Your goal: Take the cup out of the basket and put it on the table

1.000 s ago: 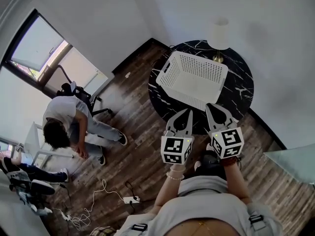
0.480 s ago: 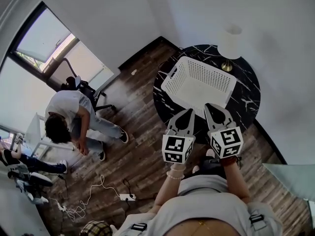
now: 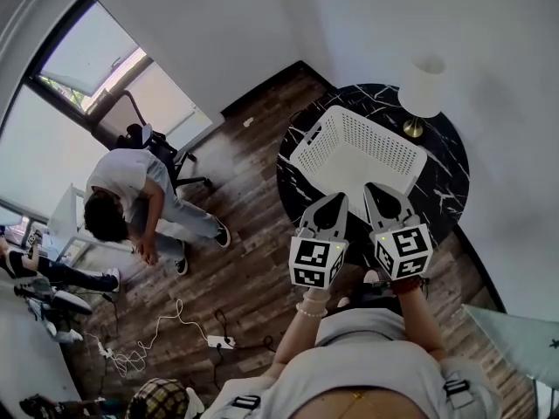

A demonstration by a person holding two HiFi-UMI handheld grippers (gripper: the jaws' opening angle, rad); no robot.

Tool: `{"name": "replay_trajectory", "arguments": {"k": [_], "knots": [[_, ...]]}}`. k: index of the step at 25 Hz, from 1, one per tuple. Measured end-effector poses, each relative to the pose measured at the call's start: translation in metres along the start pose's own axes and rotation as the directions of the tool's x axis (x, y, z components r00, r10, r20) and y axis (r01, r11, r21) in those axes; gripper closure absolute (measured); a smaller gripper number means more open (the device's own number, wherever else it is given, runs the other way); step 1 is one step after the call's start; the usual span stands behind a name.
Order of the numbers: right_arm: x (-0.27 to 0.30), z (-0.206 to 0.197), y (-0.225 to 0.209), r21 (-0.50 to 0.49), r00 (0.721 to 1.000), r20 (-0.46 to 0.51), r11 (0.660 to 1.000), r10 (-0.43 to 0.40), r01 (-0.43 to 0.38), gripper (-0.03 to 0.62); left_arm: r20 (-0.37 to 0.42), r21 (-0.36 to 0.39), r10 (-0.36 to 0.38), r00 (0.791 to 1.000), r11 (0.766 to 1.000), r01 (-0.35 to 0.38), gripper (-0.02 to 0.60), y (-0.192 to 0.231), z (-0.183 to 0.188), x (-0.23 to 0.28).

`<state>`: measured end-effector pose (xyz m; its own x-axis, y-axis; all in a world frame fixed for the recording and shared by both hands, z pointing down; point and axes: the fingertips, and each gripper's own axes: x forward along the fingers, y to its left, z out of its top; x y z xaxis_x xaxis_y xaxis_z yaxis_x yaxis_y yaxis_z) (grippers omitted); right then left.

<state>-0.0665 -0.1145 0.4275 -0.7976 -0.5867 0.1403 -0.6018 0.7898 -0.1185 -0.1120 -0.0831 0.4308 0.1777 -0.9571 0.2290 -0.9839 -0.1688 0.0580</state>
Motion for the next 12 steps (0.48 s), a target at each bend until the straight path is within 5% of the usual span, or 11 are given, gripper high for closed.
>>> {"name": "replay_trajectory", "arguments": {"k": [12], "knots": [[0.005,-0.001,-0.04,0.011,1.0,-0.001,1.0,0.029,-0.029,0.583,-0.021,0.012,0.039,0.999,0.999,-0.038,0.575,-0.01,0.001,0.035]]}}
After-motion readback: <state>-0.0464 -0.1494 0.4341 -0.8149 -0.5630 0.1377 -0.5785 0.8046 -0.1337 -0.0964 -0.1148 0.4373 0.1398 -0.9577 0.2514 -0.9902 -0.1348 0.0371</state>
